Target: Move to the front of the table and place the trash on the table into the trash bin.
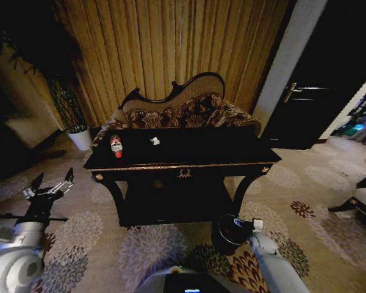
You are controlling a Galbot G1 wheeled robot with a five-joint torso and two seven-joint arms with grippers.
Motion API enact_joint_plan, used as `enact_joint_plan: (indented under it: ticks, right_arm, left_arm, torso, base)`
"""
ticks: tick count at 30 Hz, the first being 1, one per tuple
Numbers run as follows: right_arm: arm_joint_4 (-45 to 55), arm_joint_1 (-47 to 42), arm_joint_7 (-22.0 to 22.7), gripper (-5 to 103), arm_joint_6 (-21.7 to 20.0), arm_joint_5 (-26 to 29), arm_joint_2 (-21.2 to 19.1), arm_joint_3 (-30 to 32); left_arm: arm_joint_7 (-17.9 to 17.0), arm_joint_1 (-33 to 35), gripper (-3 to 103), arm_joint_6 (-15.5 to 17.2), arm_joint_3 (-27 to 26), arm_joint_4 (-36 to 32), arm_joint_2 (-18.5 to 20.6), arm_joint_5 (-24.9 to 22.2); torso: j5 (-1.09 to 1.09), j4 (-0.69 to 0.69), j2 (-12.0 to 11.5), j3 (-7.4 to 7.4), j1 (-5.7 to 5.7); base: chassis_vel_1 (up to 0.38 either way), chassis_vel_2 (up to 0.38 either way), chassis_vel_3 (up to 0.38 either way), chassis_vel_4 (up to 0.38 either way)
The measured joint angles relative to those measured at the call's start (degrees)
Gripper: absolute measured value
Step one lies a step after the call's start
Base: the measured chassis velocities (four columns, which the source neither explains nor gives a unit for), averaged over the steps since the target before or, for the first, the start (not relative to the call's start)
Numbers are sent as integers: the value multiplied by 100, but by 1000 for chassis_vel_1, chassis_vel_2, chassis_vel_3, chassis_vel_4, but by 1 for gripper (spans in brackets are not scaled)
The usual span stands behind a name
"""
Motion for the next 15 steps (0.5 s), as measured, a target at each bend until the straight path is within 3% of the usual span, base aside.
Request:
enact_joint_plan:
  ticks: [7,9,15]
  right_arm:
    - [624,-69,66,100,3,407,-93,140]
    - [1429,-174,87,100,-78,859,-255,287]
    - [2462,-295,85,100,198,984,-462,359]
  left_arm:
    - [1,-1,100,-5,0,18,12,0]
    - [4,-11,100,-11,3,30,15,0]
    - [7,-34,100,-25,31,77,17,3]
  torso:
    - [2,1,0,0,0]
    - [-2,0,0,0,0]
    - [0,-1,0,0,0]
  base:
    - [0,0,0,0]
    - [0,0,0,0]
    - [0,0,0,0]
